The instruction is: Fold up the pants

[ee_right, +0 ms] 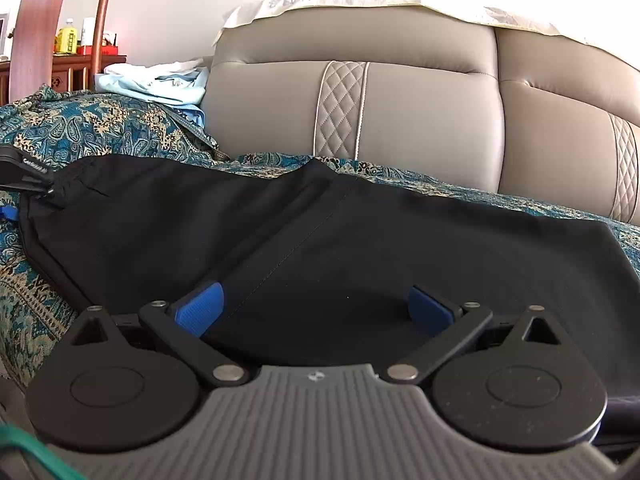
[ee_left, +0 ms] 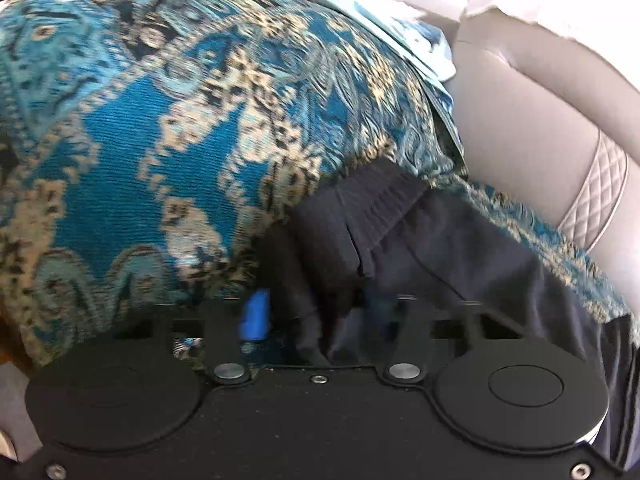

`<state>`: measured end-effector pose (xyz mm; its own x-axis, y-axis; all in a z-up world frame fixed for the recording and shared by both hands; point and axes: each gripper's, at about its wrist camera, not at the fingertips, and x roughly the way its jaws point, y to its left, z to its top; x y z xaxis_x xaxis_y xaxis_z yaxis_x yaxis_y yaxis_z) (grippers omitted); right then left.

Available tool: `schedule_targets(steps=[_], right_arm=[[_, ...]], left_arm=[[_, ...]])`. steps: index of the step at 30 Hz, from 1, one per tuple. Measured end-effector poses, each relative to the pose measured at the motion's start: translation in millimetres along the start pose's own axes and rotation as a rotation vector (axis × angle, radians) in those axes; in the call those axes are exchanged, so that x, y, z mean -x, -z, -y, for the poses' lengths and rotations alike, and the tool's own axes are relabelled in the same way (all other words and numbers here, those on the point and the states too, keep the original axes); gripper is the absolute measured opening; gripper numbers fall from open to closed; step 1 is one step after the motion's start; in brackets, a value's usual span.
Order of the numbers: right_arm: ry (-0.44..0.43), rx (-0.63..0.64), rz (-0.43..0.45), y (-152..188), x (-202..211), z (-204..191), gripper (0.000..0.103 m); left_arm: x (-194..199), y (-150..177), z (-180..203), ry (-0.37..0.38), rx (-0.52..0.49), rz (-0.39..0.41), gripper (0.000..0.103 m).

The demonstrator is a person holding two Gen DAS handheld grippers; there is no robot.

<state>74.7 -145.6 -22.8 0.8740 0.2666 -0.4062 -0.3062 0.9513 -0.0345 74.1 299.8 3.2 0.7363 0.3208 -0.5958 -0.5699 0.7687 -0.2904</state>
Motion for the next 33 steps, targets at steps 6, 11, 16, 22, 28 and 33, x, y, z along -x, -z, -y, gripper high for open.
schedule_targets(steps=[6,11,16,22,28,33], right_arm=[[0.003,-0.002,-0.007,-1,0,-1,0.103],[-0.031,-0.037,-0.027,-12,4,7,0.103],[-0.054,-0.178,0.046,-26,25,42,0.103],[0.080,-0.348,0.118,-33,55,108,0.103],[0.229,-0.447,0.172,-23,94,165,0.103],[0.265,-0.522,0.173,-9,113,195,0.103]], left_arm=[[44,-3,24,0.080,-0.137,0.112,0.014],[71,-11,59,0.170,-0.149,0.159,0.013],[105,-17,123,0.334,-0.210,0.197,0.013],[145,14,226,0.573,-0.370,0.182,0.013],[151,102,306,0.725,-0.562,0.011,0.013],[134,178,338,0.755,-0.710,-0.154,0.015]])
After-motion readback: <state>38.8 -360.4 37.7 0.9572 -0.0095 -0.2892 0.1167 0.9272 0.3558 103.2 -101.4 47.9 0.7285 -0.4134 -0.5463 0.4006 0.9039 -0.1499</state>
